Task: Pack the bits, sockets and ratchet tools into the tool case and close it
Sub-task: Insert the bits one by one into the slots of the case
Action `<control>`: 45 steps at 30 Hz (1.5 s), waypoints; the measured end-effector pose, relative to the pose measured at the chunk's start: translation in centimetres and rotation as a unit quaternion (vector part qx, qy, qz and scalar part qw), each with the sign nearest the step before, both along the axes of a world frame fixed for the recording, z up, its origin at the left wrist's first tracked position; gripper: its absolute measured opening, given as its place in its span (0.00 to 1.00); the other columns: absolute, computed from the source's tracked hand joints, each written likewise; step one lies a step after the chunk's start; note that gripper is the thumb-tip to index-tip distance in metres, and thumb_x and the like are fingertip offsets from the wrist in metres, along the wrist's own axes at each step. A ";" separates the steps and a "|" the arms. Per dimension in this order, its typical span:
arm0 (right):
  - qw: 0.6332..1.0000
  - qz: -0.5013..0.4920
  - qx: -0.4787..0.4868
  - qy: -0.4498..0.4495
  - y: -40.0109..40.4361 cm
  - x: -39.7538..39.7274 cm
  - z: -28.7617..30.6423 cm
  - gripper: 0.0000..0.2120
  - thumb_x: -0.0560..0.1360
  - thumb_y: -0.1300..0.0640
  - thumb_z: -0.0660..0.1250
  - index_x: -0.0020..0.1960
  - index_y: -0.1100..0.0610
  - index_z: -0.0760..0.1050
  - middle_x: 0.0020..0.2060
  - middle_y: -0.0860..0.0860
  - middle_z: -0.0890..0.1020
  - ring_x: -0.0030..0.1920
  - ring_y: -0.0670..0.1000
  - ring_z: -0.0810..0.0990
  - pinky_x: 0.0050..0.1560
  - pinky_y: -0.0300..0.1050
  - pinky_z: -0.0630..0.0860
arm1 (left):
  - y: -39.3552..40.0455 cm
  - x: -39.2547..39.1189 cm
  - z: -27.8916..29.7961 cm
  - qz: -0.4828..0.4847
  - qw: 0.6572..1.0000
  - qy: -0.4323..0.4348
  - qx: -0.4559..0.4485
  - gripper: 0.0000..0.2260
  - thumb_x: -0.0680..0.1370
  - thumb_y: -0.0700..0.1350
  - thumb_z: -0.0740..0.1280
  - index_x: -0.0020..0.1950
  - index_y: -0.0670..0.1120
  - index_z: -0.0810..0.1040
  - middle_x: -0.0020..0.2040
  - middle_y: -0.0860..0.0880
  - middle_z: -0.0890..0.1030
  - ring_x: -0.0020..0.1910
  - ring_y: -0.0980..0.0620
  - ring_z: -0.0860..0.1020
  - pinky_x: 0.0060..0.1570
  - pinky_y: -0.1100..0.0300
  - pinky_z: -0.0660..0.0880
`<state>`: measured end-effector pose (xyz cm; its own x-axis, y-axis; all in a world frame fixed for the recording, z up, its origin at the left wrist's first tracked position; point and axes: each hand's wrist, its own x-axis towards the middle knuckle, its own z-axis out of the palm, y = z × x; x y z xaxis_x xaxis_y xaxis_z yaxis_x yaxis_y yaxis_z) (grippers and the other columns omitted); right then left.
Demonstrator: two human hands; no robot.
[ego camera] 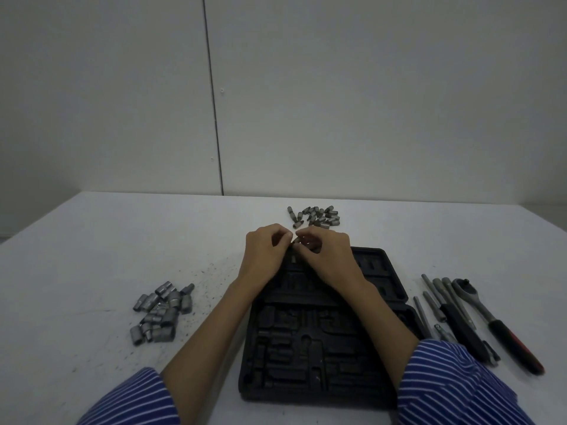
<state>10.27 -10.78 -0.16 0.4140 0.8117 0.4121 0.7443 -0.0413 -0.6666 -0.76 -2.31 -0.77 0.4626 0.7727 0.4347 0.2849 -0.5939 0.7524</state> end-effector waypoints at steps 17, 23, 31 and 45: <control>0.996 0.007 -0.088 -0.027 -3.1 1.0 -0.1 0.10 0.74 0.55 0.69 0.55 0.53 0.79 0.42 0.47 0.82 0.42 0.41 0.80 0.50 0.33 0.76 | -0.5 -0.5 -1.0 -0.002 0.999 0.002 0.040 0.07 0.71 0.32 0.67 0.45 0.41 0.82 0.43 0.47 0.82 0.41 0.56 0.76 0.42 0.80 0.67; 0.996 -0.003 -0.070 -0.048 -3.4 0.5 -0.7 0.12 0.75 0.54 0.68 0.58 0.53 0.78 0.45 0.47 0.83 0.45 0.42 0.80 0.52 0.40 0.78 | -0.6 -0.6 -1.0 -0.014 0.999 -0.011 0.036 0.08 0.70 0.31 0.69 0.45 0.41 0.81 0.42 0.49 0.81 0.39 0.61 0.75 0.42 0.80 0.67; 0.994 -0.003 -0.077 -0.079 -3.5 0.2 -0.5 0.13 0.75 0.53 0.67 0.59 0.53 0.78 0.46 0.47 0.82 0.46 0.44 0.79 0.51 0.47 0.78 | -0.8 -0.7 -0.9 -0.024 0.999 0.000 0.036 0.08 0.69 0.30 0.70 0.43 0.40 0.81 0.39 0.51 0.77 0.37 0.64 0.74 0.40 0.79 0.68; 0.991 -0.003 -0.089 -0.102 -3.5 0.1 -0.4 0.15 0.76 0.53 0.66 0.61 0.51 0.77 0.45 0.48 0.82 0.46 0.46 0.78 0.51 0.47 0.77 | -0.7 -0.4 -1.0 -0.022 0.998 0.016 0.063 0.07 0.69 0.30 0.69 0.43 0.40 0.81 0.40 0.47 0.78 0.38 0.56 0.73 0.41 0.78 0.67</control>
<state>10.36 -14.32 -0.55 0.3411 0.8769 0.3386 0.8625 -0.1487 -0.4838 -1.19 -3.03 -1.79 0.5096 0.6919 0.5114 0.2788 -0.6951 0.6627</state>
